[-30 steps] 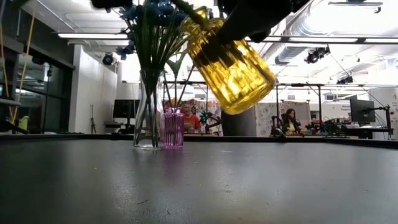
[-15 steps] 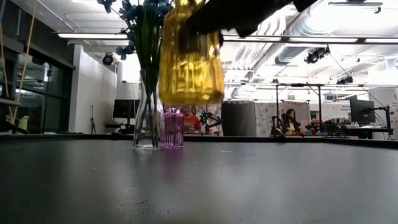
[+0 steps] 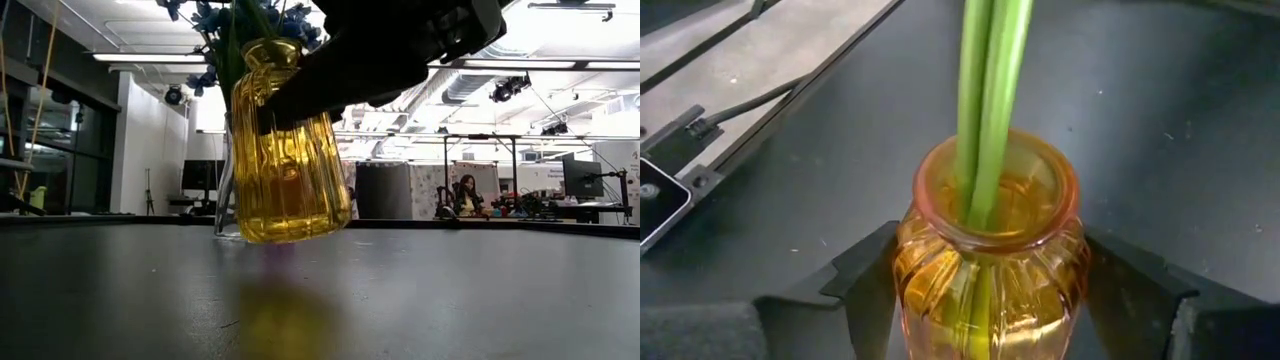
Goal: Sort flowers into vase by color
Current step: Put the red flower into the yellow vase
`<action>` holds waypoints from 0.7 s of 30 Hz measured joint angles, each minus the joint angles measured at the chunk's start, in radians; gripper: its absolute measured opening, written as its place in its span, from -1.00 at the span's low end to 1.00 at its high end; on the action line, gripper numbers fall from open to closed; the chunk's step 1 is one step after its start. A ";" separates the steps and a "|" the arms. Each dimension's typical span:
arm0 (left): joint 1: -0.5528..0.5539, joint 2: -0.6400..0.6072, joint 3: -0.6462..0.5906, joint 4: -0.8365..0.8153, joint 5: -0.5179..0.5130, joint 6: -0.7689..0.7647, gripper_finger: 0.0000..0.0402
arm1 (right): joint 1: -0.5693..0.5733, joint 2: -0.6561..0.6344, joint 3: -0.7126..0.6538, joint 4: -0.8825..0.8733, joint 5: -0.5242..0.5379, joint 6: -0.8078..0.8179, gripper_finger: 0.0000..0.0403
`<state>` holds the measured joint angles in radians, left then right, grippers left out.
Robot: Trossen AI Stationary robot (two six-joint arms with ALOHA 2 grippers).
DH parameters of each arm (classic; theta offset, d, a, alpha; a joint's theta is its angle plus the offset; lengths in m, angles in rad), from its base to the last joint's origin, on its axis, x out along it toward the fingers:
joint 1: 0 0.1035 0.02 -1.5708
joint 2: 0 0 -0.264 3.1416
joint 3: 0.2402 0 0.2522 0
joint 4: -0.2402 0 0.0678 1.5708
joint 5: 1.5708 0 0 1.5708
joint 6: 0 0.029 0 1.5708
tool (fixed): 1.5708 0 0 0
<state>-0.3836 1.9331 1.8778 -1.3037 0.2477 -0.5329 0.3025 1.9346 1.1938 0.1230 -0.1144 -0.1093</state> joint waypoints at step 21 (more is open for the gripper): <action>0.095 0.000 0.072 0.074 0.165 -0.004 0.04 | -0.011 0.000 0.001 0.033 0.010 -0.003 0.24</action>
<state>-0.2881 1.9335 1.9503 -1.2293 0.4129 -0.5374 0.2917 1.9347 1.1950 0.1558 -0.1047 -0.1127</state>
